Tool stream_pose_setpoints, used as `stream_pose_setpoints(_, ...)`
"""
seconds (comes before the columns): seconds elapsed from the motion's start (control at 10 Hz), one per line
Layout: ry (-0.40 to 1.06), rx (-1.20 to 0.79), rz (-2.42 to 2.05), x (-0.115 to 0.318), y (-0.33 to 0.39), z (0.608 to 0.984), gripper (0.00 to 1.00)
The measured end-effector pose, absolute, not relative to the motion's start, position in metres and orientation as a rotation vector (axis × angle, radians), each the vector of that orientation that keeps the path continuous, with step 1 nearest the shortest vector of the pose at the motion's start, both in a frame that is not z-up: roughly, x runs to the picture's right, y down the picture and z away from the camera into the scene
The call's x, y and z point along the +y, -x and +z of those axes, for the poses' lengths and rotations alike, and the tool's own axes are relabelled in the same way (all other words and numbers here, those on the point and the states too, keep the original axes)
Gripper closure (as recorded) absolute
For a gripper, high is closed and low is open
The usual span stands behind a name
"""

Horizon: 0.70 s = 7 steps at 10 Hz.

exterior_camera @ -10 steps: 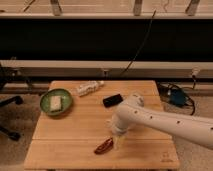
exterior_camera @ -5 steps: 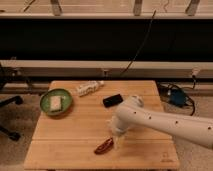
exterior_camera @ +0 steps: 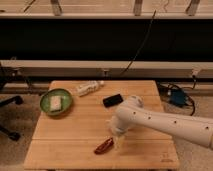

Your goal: Drag the pepper across the table

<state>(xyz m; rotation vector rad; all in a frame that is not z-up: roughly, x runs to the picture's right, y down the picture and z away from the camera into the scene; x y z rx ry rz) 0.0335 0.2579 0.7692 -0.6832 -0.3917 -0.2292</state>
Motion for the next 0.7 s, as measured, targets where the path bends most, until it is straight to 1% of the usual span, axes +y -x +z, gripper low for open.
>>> stream_pose_setpoints(0.5, 0.682, -0.395, -0.232, 0.260, -0.034, 0.778, 0.21)
stream_pose_setpoints(0.6, 0.681, -0.396, -0.232, 0.261, -0.034, 0.780, 0.28)
stream_pose_setpoints(0.7, 0.681, -0.397, -0.232, 0.261, -0.035, 0.782, 0.39)
